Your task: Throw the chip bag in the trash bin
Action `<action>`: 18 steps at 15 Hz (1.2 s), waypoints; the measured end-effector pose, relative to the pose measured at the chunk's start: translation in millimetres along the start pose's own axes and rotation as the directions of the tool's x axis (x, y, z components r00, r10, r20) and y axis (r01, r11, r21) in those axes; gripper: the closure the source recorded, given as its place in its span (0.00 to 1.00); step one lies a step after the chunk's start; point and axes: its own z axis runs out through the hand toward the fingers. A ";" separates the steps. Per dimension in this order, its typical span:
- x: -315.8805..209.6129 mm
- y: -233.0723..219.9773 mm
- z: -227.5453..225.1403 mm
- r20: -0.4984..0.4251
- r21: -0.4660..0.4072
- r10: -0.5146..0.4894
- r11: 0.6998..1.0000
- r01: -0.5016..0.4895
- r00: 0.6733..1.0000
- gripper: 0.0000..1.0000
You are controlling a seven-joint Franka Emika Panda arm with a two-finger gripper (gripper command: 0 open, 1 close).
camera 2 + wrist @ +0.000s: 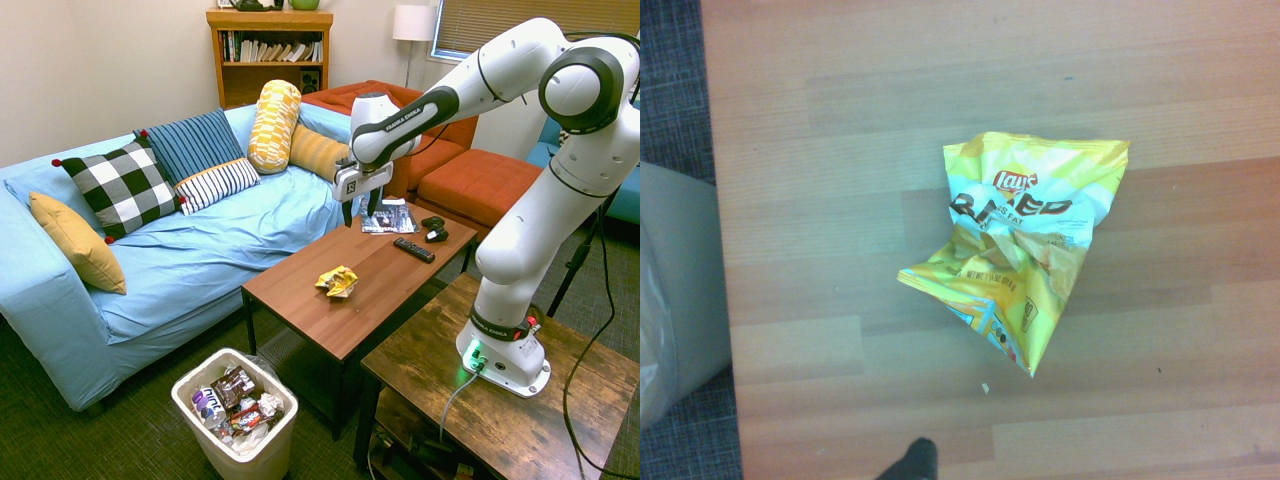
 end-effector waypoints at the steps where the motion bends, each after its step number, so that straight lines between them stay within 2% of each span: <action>1: 0.5 -0.6 0.1 0.000 0.000 0.000 1.000 0.000 1.000 0.00; 4: -3.8 -14.8 17.9 -0.001 -0.011 0.004 1.000 -0.004 1.000 0.00; 7: -2.6 -38.0 63.0 0.013 -0.058 0.034 0.998 -0.034 0.999 0.00; 13: 4.4 -52.8 162.8 0.061 -0.159 0.058 0.986 -0.048 0.996 0.00; 18: 31.4 -59.9 215.3 0.055 -0.193 0.090 0.978 -0.078 0.994 0.00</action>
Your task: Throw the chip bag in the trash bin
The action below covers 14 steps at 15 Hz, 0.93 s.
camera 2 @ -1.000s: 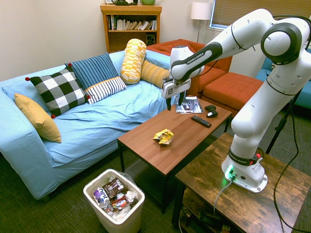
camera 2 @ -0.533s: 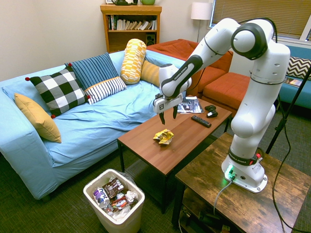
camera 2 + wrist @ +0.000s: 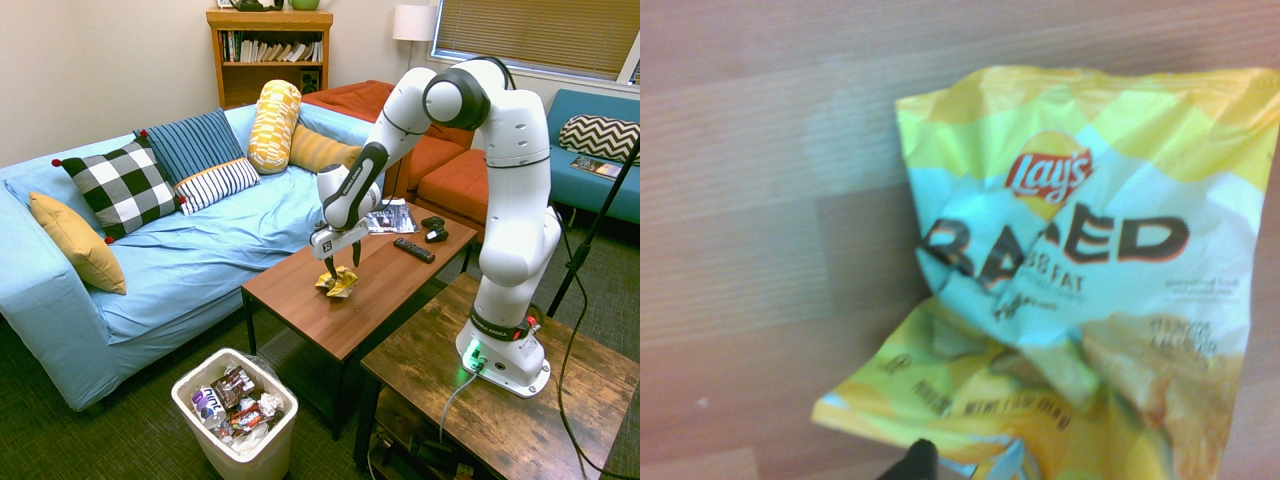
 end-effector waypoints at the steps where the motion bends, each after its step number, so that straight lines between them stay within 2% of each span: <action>1: 5.7 -2.4 8.6 -0.001 -0.007 0.006 1.000 -0.006 1.000 0.00; 3: 8.8 -8.4 24.4 0.001 -0.027 0.006 1.000 -0.006 1.000 0.00; 4: 7.4 -12.5 31.6 0.006 -0.034 0.005 0.999 -0.005 1.000 1.00; 7: 9.1 -17.3 45.0 0.018 -0.046 0.020 0.999 -0.019 1.000 1.00; 14: 7.4 -20.8 43.7 0.020 -0.040 0.030 0.999 -0.029 0.999 1.00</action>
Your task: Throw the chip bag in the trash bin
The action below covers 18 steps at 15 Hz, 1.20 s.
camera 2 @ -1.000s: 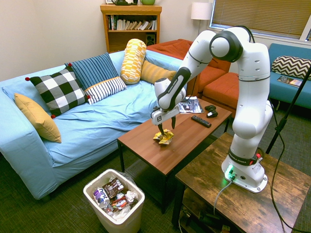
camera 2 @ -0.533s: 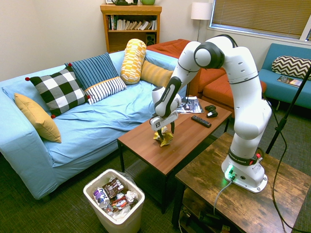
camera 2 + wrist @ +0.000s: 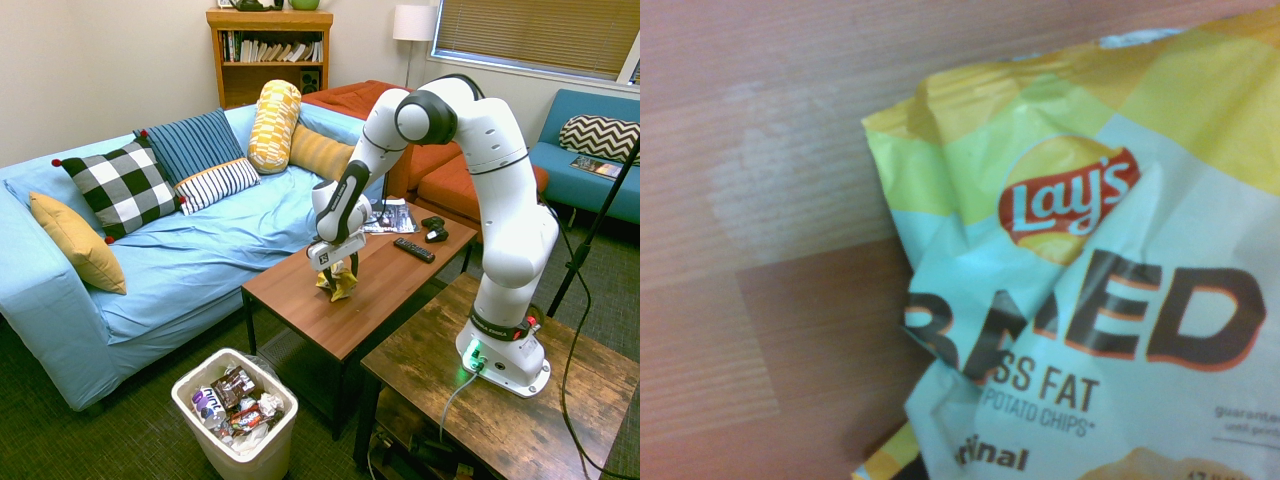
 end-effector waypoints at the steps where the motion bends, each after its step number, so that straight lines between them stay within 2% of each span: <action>1: -1.1 -0.7 -0.1 0.002 0.001 0.001 1.000 -0.001 1.000 1.00; 13: -4.3 -5.8 -4.5 0.000 0.015 0.000 1.000 0.000 1.000 1.00; 18: -42.3 -12.3 -46.8 -0.060 0.078 -0.067 0.994 0.072 0.996 1.00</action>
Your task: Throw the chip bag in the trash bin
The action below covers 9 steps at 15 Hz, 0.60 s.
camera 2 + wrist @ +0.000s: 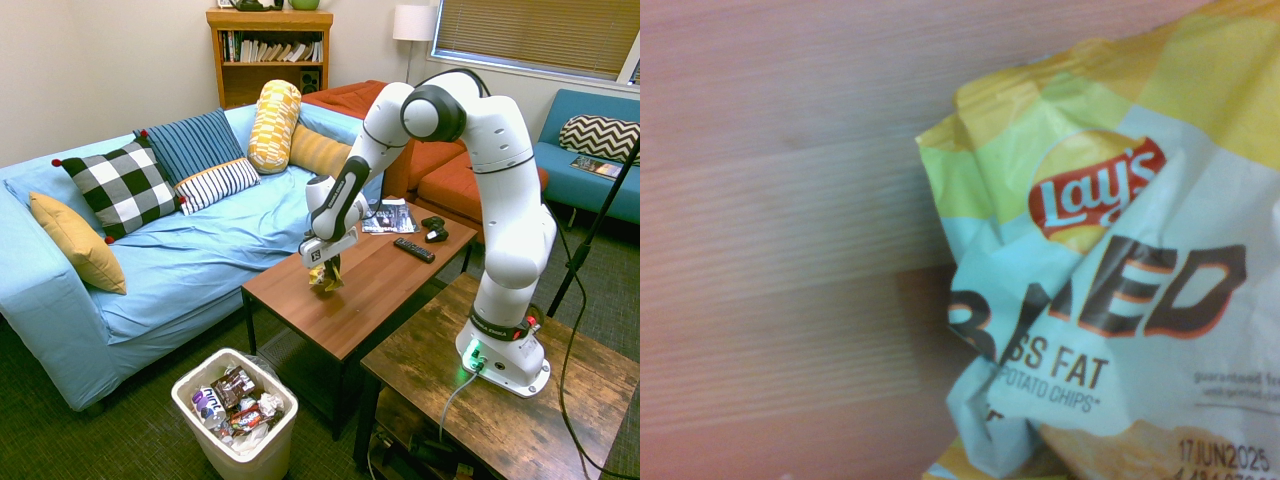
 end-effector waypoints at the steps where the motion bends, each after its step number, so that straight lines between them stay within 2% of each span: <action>1: -17.6 -2.7 -18.0 -0.023 0.017 -0.026 0.999 0.027 0.999 1.00; 6: -134.2 -38.2 -110.9 -0.153 0.074 -0.183 0.978 0.196 0.971 1.00; 9: -219.7 -79.4 -140.7 -0.203 0.070 -0.277 0.953 0.296 0.939 1.00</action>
